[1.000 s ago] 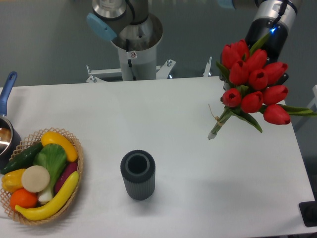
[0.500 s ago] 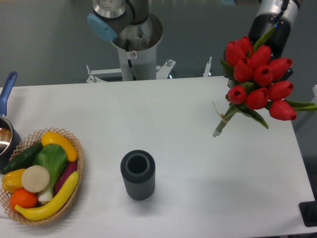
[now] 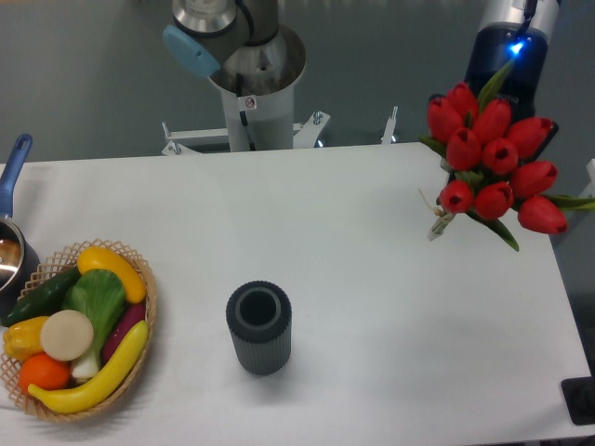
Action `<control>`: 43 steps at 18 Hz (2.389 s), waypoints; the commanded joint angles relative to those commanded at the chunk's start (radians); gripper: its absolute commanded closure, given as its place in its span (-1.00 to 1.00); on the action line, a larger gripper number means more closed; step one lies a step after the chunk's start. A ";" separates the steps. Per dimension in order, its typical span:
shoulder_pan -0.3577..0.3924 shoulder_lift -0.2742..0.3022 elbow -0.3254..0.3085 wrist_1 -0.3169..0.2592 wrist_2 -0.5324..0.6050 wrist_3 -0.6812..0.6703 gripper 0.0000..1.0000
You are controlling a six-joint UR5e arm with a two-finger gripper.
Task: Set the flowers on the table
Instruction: 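Hold the red tulip bunch raised above the table with the gripper, then swing the held tulips down and toward the grey cup, then lower the tulips onto the table beside the grey cup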
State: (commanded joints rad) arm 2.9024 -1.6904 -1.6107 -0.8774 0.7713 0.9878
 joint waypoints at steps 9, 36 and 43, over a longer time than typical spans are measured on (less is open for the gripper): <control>-0.075 -0.014 -0.035 -0.006 0.253 0.090 0.05; -0.212 -0.357 0.003 -0.002 0.681 0.273 0.06; -0.235 -0.408 0.020 0.000 0.683 0.272 0.02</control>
State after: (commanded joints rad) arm 2.6676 -2.0985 -1.5907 -0.8775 1.4542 1.2594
